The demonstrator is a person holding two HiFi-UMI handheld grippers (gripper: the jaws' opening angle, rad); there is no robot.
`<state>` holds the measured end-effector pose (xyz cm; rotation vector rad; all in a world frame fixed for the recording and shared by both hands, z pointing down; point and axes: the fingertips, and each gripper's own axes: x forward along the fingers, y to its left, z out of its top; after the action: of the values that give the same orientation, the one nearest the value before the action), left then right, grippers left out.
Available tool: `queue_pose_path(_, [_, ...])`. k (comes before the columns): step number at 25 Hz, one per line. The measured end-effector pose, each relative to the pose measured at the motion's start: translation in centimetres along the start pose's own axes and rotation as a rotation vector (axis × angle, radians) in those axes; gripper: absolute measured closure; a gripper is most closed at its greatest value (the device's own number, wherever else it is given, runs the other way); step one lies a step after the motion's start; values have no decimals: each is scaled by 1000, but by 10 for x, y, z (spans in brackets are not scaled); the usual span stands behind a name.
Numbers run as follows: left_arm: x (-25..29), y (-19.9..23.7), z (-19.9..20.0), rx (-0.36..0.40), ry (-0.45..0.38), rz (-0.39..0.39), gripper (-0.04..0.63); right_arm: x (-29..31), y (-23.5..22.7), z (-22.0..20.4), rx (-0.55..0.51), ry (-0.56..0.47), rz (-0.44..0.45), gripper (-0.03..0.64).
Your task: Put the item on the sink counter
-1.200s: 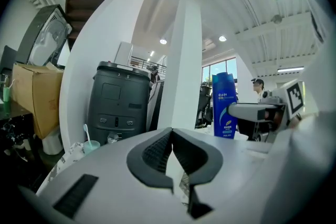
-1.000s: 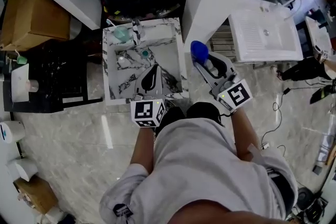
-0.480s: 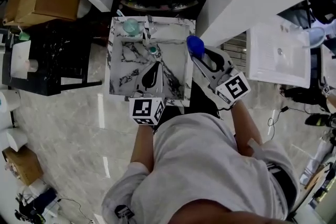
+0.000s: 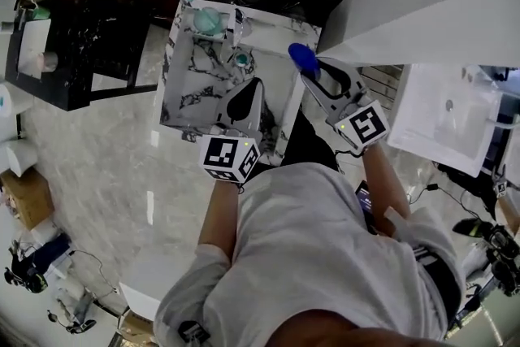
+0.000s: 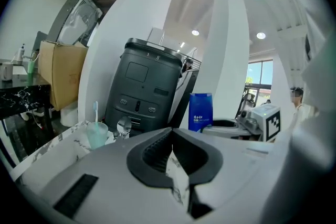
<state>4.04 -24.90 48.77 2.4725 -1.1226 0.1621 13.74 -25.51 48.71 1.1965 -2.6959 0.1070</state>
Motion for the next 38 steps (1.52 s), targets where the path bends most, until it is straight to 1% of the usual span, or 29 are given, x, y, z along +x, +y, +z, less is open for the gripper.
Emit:
queue_pose_path(3, [17,3,-5,-13,5,31,586,8,-10,-14,17,15,43,479])
queue_pose_path(7, [29,6,-12,-35,17,86,586,24,-14,-31,42,46,129,479])
queue_pose_path(11, [34,13,-21,-59,28,143,586,42,-20,-45,35,74,182,479])
queue_pose_path(15, [30,22,-33,-81,40,197,586,54,-23,-58,34,91,220,479])
queue_pose_path(23, [16,31,-46,-110,41,282,586,77,-23,-86,26,149,275,479])
queue_pose_path(26, [12,35,-51,-151,29,302,586,85,-22,-92,18,136,284,479])
queue_pose_path(28, [16,39,-51,-195,7,297,586,89,-20,-91,11,125,291,479])
queue_pose_path(30, [28,44,-49,-234,-7,276,586,92,-16,-89,-8,128,306,479])
queue_pose_path(34, [56,46,-42,-271,-17,204,581,92,-10,-88,-45,139,326,479])
queue_pose_path(35, [62,45,-39,-275,-20,184,562,92,-10,-88,-42,135,326,479])
queue_pose_path(36, [68,43,-36,-281,-24,164,517,92,-11,-87,-37,132,323,479])
queue_pose_path(38, [79,41,-32,-301,-31,137,395,90,-13,-87,-30,130,317,479])
